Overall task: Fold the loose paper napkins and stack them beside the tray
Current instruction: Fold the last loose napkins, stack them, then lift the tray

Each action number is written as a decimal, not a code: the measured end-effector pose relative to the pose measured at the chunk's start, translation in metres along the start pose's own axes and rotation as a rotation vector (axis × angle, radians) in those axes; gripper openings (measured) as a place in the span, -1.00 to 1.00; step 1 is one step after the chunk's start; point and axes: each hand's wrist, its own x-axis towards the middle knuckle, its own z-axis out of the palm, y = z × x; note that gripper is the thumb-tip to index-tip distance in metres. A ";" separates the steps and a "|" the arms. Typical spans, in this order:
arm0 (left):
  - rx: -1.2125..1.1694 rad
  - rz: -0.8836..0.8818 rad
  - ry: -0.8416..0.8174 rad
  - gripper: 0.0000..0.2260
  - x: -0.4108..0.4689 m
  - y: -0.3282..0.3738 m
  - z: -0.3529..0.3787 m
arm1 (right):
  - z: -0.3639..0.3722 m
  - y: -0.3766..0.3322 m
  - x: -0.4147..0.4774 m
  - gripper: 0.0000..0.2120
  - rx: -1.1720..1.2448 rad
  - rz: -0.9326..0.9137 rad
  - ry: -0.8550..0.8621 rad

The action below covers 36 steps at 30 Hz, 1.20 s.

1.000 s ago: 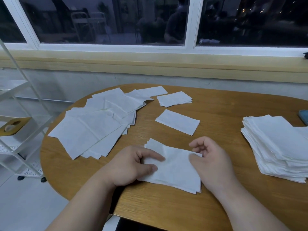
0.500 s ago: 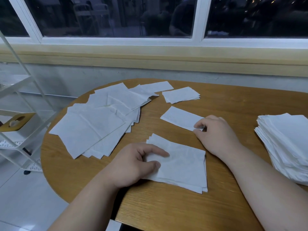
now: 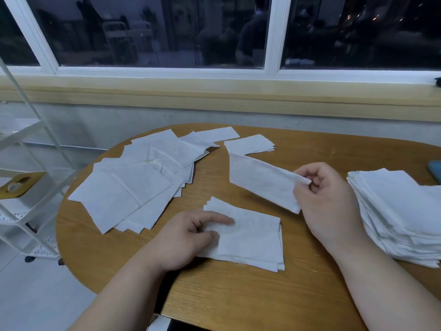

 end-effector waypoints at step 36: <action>-0.206 0.020 -0.094 -0.65 -0.005 0.001 -0.001 | 0.010 0.009 -0.044 -0.62 -0.367 0.015 -0.382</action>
